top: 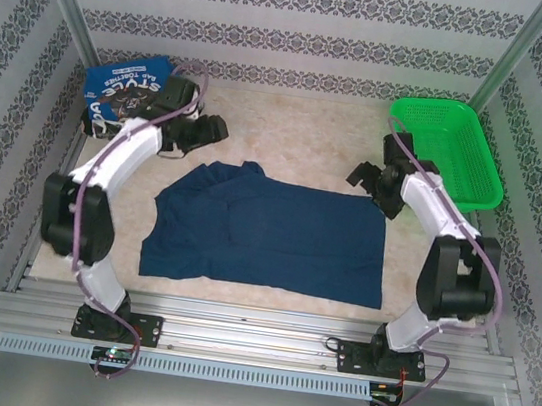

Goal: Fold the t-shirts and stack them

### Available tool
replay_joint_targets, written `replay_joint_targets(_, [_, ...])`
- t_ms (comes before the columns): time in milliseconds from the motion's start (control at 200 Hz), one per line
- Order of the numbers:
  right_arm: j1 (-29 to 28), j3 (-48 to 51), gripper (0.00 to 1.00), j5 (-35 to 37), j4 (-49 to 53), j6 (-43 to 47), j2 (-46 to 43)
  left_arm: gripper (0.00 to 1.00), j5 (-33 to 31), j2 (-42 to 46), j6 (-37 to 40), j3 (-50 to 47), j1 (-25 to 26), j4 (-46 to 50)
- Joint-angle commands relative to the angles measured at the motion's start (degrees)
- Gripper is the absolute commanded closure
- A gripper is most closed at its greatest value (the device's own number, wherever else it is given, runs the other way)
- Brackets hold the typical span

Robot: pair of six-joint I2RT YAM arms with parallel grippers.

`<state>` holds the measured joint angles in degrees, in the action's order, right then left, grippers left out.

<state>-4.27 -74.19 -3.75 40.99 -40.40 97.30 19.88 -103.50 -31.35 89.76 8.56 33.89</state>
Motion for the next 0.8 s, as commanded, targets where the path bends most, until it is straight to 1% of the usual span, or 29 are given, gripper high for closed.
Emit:
replay_joint_targets(0, [1.6, -2.77, 0.05, 3.19, 6.28, 1.09, 5.71, 0.35, 3.93, -10.42, 11.47, 8.41, -1.13, 7.97])
replay_joint_targets(85, [2.31, -3.72, 0.08, 3.62, 4.77, -0.08, 8.46, 0.36, 4.05, -17.41, 15.48, 16.12, -1.51, 11.08])
replay_joint_targets(140, [2.58, -4.97, 0.09, 4.3, 4.56, -0.63, 10.45, 0.37, 3.92, -20.79, 16.7, 19.86, -1.92, 12.31])
replay_joint_targets(245, [2.71, -7.54, 0.11, 6.59, 4.83, -0.99, 13.73, 0.37, 4.64, -24.48, 17.78, 23.56, -2.43, 12.21])
replay_joint_targets(415, [3.19, -10.97, 0.12, 8.73, 4.58, -1.08, 17.66, 0.38, 4.89, -27.22, 18.52, 25.44, -2.5, 10.6])
replay_joint_targets(600, [3.23, -14.93, 0.15, 8.48, 5.3, -0.38, 22.15, 0.38, 4.19, -28.68, 19.31, 26.07, -2.52, 10.58])
replay_joint_targets(769, [2.6, -17.1, 0.19, 9.94, 5.52, 1.21, 25.36, 0.38, 3.85, -30.06, 19.97, 26.41, -2.58, 10.62])
replay_joint_targets(794, [2.45, -17.65, 0.23, 9.91, 5.94, 1.52, 25.9, 0.38, 3.81, -30.27, 20.14, 26.58, -2.56, 10.78])
